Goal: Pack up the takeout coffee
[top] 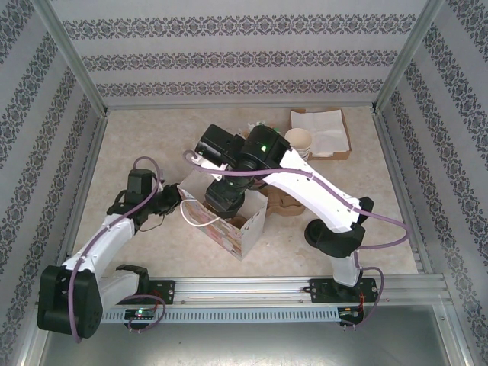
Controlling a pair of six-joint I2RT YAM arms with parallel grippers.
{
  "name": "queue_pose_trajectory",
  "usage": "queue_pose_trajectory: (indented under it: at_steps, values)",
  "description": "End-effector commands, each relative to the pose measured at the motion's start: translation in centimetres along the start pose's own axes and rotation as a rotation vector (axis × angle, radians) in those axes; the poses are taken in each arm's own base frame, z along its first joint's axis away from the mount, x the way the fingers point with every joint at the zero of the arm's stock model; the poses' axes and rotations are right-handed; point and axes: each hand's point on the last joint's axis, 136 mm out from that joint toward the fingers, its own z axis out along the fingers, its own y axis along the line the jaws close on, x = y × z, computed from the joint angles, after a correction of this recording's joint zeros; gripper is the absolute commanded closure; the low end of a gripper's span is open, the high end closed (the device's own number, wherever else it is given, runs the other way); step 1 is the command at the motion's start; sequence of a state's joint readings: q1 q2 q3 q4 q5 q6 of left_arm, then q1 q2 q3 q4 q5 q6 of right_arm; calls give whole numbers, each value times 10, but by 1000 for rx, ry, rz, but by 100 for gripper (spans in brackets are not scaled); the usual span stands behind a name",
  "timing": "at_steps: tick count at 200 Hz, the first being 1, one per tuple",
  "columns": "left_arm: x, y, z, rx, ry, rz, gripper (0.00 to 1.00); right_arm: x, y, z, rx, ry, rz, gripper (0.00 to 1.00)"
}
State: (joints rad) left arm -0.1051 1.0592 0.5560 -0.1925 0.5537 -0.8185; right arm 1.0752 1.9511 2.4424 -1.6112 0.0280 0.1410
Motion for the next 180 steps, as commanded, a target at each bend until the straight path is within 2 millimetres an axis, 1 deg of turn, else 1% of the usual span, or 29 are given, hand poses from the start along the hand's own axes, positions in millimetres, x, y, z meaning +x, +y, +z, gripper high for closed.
queue_pose_trajectory:
  at_steps: [1, 61, 77, 86, 98, 125, 155, 180]
  values:
    - [-4, -6, -10, -28, -26, 25, 59, 30, -8, -1, 67, 126, 36, 38]
    - [-17, -14, -27, -70, -80, 69, 49, 35, -10, 3, 85, 144, 67, 38]
    - [-20, -17, -31, -80, -88, 83, 44, 36, -9, 4, 79, 144, 74, 38]
    - [-22, -19, -34, -88, -92, 90, 38, 36, -9, 6, 72, 137, 77, 38]
    - [-26, -22, -38, -96, -98, 103, 34, 37, -8, 7, 67, 128, 78, 39]
    - [-36, -34, -51, -101, -122, 140, 25, 38, -7, 10, 51, 118, 85, 39]
    - [-47, -47, -64, -97, -151, 161, 22, 41, -7, 17, 45, 120, 89, 40]
    - [-54, -65, -77, -65, -176, 191, 15, 43, -4, 21, 30, 116, 95, 40]
